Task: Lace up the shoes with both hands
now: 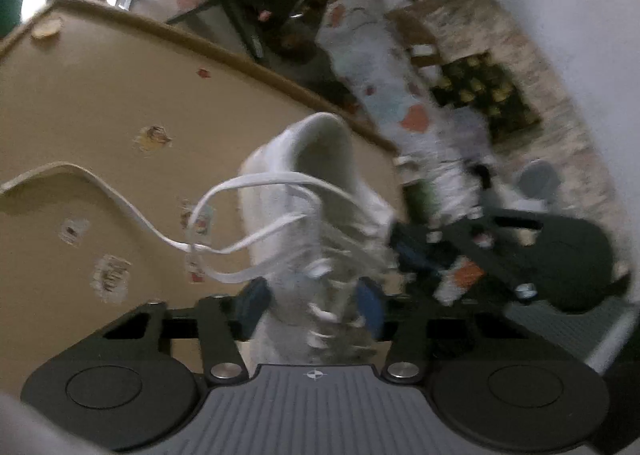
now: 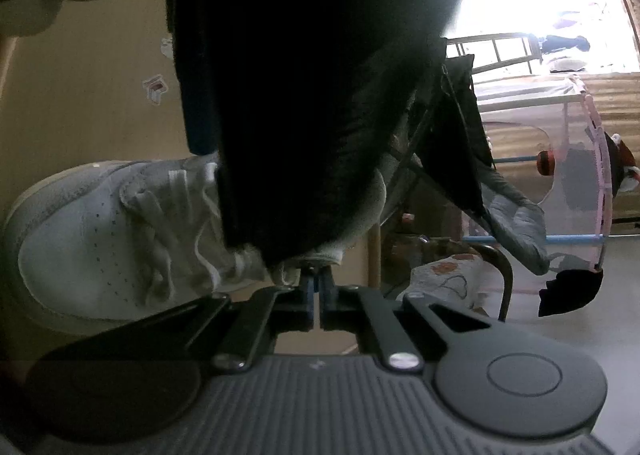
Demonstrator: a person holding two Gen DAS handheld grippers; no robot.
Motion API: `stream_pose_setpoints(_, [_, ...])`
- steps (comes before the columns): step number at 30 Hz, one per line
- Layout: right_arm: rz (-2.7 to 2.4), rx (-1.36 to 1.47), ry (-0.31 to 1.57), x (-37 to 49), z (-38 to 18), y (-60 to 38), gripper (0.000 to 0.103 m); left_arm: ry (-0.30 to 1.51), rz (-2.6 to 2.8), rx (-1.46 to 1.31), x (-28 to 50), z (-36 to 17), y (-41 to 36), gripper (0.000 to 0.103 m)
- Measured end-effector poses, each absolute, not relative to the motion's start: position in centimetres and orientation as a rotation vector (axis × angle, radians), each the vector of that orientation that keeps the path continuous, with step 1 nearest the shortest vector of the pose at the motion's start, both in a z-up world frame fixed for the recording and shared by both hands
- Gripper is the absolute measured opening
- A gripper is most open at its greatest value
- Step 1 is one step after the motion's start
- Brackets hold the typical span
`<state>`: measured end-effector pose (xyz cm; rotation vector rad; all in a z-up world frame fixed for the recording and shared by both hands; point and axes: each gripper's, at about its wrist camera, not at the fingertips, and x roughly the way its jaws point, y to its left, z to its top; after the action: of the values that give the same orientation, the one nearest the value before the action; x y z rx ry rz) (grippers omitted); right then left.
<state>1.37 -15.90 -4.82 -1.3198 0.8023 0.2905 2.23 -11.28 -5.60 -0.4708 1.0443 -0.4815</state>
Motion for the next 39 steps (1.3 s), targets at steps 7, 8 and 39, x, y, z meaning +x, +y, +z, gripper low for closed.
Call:
stream_pose_setpoints(7, [0.301, -1.298, 0.799, 1.4, -4.1, -16.5, 0.002, 1.068, -0.431, -0.476, 2.8, -5.8, -11.5, 0.045])
stream_pose_setpoints(8, [0.302, -1.296, 0.798, 1.4, -4.1, -16.6, 0.002, 1.068, -0.426, -0.471, 2.8, -5.8, -11.5, 0.046])
stream_pose_setpoints(39, [0.314, -1.420, 0.828, 1.3, -4.5, -14.4, 0.010, 1.087, -0.426, -0.527, 2.2, -7.5, -9.9, 0.051])
